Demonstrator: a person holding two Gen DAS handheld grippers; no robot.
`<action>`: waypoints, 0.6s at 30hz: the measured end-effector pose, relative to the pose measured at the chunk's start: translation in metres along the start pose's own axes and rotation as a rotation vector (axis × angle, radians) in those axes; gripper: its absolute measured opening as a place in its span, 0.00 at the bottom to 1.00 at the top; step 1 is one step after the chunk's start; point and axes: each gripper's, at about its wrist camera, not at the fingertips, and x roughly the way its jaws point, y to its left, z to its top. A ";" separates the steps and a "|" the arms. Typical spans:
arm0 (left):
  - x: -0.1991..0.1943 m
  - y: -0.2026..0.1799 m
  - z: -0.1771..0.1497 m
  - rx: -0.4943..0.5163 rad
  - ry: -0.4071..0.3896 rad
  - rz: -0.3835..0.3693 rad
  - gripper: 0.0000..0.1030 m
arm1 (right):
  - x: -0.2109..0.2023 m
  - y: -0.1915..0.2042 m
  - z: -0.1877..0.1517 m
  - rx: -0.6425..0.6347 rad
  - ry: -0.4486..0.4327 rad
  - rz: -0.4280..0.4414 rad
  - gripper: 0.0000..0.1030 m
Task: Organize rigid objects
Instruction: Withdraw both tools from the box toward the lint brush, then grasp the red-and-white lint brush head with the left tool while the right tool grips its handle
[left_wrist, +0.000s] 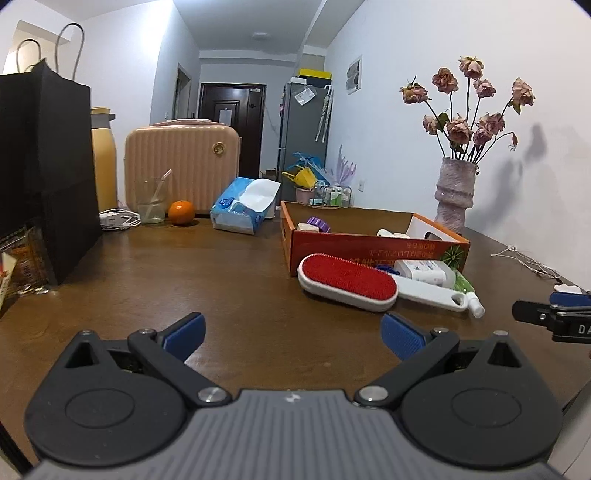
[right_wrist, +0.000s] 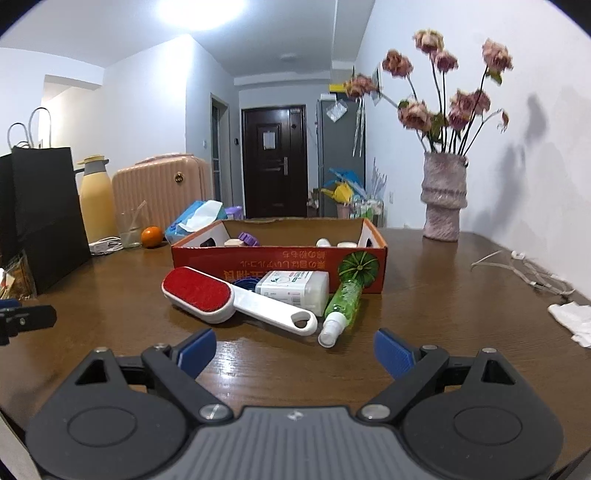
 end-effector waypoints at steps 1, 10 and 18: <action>0.006 0.000 0.002 -0.002 0.005 -0.003 1.00 | 0.005 0.000 0.003 0.001 0.003 0.005 0.90; 0.103 -0.002 0.041 0.007 0.073 -0.033 1.00 | 0.062 -0.016 0.020 0.053 0.069 0.025 0.75; 0.175 -0.006 0.062 0.045 0.119 -0.154 0.99 | 0.099 -0.034 0.022 0.123 0.122 0.013 0.42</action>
